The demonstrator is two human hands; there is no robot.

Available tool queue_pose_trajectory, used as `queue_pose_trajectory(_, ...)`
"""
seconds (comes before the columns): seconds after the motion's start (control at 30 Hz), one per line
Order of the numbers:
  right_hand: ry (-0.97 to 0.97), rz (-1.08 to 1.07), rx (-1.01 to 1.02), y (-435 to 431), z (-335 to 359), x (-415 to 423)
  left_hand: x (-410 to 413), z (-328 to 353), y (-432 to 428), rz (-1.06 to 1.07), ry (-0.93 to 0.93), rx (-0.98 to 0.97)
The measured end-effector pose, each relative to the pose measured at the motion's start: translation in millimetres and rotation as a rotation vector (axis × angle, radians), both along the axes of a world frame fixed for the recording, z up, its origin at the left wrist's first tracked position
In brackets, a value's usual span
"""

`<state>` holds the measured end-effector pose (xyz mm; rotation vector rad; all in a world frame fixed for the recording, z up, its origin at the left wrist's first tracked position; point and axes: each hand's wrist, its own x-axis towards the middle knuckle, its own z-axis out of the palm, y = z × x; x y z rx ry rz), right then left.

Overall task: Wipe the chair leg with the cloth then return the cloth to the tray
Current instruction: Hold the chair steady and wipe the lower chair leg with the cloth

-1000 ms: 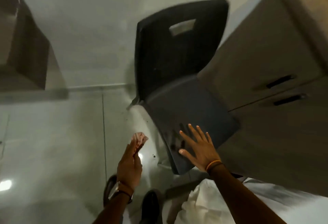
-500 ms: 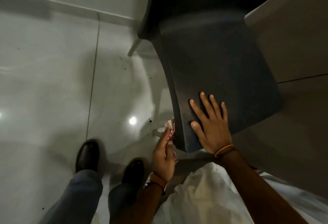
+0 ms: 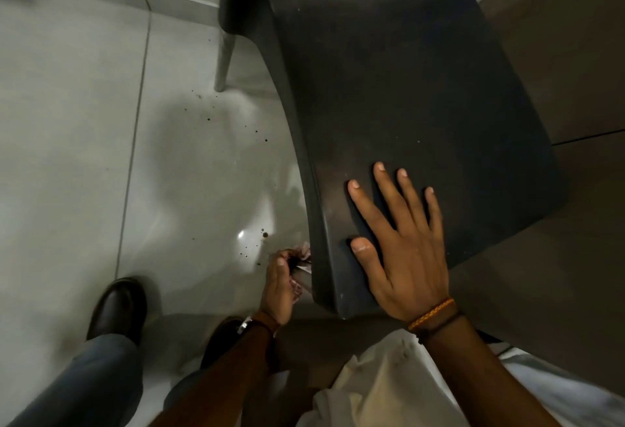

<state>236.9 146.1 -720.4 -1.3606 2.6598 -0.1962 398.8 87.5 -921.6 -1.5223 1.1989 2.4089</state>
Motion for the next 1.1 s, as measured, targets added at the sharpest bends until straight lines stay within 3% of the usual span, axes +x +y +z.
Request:
queue_pose_trajectory(0.17,0.007,0.014,-0.047,1,-5,0,-9,-64,-12,0.026,-0.031,0.163)
queue_pose_trajectory(0.27,0.013,0.016,-0.07,1,-5,1,-13,-66,-15,0.119,-0.026,0.249)
queue_pose_trajectory(0.4,0.018,-0.005,-0.058,0,-4,2,-14,7,-15,0.227,0.016,0.267)
queue_pose_trajectory(0.57,0.005,-0.007,-0.029,-1,0,2,3,116,13,0.246,0.232,0.192)
queue_pose_trajectory(0.67,0.004,-0.006,-0.015,-1,1,2,10,143,26,0.228,0.34,0.145)
queue_pose_trajectory(0.8,-0.007,-0.005,-0.017,0,1,2,6,101,18,0.172,0.308,0.162)
queue_pose_trajectory(0.97,0.0,-0.006,-0.023,0,1,3,4,-4,-2,0.062,0.074,0.072)
queue_pose_trajectory(1.1,0.004,-0.003,-0.04,-2,2,4,0,-76,-14,-0.077,0.061,0.077)
